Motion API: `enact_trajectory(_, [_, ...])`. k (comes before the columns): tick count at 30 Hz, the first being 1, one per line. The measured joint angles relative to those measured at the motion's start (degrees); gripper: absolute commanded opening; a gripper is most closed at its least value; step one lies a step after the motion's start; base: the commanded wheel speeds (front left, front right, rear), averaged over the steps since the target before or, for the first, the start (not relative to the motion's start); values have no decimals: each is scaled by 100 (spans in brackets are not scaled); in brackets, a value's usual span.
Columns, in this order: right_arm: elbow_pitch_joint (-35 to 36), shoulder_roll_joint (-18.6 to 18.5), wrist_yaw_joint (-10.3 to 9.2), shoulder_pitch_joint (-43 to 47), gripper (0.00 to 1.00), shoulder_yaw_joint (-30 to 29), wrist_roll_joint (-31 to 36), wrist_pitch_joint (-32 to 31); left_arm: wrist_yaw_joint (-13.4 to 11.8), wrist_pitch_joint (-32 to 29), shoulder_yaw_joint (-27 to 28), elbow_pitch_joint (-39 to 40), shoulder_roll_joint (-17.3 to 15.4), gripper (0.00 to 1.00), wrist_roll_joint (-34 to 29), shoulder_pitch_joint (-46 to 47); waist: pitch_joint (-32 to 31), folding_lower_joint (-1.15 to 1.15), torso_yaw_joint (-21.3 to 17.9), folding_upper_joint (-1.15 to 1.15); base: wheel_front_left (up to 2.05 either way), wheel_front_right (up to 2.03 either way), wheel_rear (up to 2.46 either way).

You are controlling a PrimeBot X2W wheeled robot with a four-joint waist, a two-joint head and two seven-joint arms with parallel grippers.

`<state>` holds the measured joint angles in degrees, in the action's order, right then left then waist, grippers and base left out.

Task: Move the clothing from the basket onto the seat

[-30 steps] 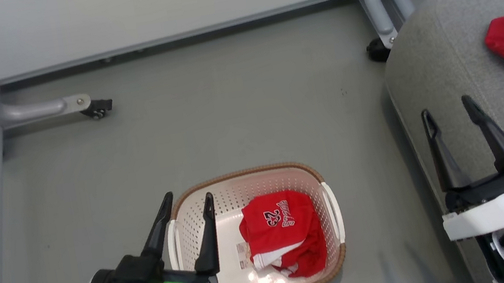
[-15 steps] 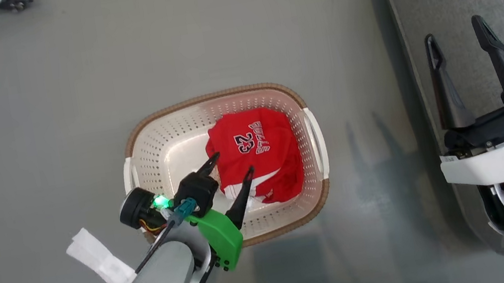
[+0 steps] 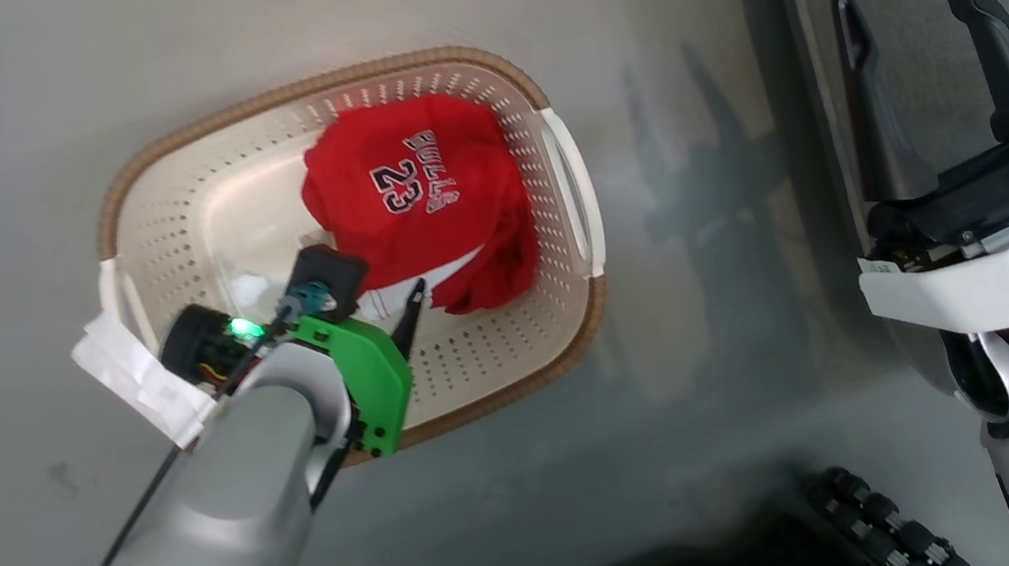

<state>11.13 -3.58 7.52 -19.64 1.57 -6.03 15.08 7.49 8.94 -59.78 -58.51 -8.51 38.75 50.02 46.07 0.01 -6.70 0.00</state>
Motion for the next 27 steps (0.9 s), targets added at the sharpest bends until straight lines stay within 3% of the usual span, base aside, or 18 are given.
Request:
enact_trajectory(14, [38, 57, 0, -291, 100, 290, -16, 0, 1, -125, -490, -1150, -186, 100, 100, 764, 889, 0, -521, 0, 0, 0, 0])
enact_trajectory(27, [42, 66, 0, -365, 100, 425, -193, 0, 1, 3, -803, -570, -321, 100, 668, 851, 1273, 0, -792, 0, 0, 0, 0])
